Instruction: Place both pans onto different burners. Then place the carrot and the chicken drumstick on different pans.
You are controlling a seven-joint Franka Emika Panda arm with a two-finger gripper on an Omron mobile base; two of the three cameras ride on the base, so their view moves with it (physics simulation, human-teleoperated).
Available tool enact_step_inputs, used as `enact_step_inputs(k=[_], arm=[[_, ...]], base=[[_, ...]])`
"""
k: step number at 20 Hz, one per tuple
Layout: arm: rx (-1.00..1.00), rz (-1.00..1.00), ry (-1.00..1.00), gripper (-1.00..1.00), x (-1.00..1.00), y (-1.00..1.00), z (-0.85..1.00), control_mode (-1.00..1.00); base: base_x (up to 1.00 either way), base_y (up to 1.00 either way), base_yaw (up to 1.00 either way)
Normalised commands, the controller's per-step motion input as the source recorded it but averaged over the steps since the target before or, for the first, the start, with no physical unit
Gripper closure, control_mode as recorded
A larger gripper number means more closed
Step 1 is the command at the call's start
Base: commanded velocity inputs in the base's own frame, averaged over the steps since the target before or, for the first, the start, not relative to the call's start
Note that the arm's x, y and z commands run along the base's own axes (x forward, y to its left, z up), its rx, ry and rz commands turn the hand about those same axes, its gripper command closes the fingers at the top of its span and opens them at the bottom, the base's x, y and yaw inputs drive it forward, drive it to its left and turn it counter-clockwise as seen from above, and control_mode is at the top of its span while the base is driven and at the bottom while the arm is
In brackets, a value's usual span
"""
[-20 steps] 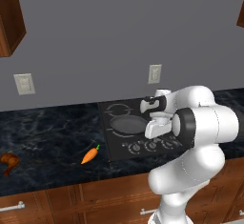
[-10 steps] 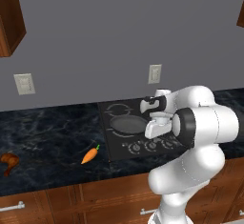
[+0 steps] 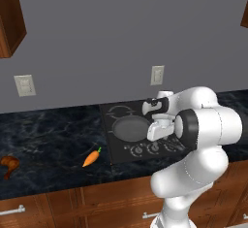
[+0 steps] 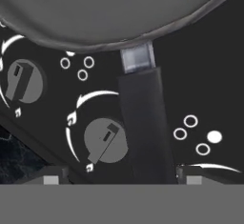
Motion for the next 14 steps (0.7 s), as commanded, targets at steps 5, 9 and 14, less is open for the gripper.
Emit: enact_step_inputs(k=[5,9,14], arm=[[0.00,-0.02,0.00,-1.00,0.00,0.00,0.09,-1.00],[0.00,-0.02,-0.09,-1.00,-0.01,0.00,0.24,-1.00],[0.00,0.00,-0.15,-1.00,-0.06,0.00,0.27,-1.00]], base=[[0.00,0.00,0.00],[0.00,0.00,0.00],[0.00,0.00,0.00]])
